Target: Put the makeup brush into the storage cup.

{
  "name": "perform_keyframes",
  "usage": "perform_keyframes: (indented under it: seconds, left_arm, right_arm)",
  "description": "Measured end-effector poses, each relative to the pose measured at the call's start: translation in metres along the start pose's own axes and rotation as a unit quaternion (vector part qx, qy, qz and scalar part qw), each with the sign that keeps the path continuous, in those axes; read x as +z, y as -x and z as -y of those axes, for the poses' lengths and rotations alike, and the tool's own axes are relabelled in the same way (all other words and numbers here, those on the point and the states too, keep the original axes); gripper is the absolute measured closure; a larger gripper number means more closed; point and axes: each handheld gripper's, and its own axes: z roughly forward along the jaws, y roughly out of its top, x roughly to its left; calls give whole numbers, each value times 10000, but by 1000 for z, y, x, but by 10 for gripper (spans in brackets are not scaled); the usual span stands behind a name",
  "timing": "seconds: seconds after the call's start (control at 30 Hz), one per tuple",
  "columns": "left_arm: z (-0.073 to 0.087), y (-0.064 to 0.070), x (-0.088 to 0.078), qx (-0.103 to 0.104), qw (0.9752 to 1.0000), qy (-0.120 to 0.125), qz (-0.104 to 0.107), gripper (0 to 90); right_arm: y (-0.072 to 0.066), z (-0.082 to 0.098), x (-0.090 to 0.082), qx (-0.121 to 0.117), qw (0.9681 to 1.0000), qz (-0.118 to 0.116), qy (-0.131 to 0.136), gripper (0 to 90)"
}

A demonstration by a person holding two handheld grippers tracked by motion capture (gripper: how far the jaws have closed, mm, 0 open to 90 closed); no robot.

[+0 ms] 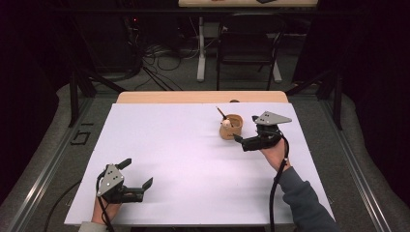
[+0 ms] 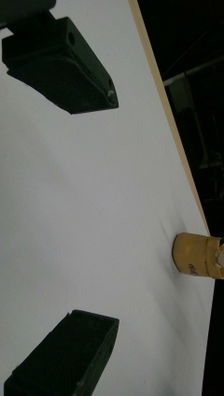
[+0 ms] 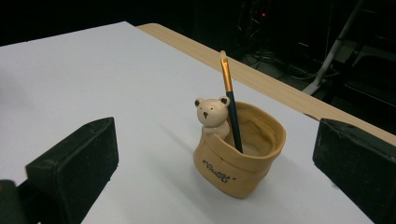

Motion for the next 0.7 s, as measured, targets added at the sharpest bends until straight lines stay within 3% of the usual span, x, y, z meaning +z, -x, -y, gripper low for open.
perform_keyframes:
  seconds: [0.4, 0.53, 0.7]
  left_arm:
    - [0, 0, 0, 8, 10000, 14, -11, 0]
    - [0, -1, 0, -21, 10000, 20, -13, 0]
    - [0, -1, 0, -8, 10000, 18, -16, 0]
  right_arm:
    - [-14, 13, -23, -10, 9997, 29, 251, 0]
    - [-22, 17, -30, 114, 9993, -56, 353, 0]
    - [-33, 21, -38, -18, 9990, -75, 437, 0]
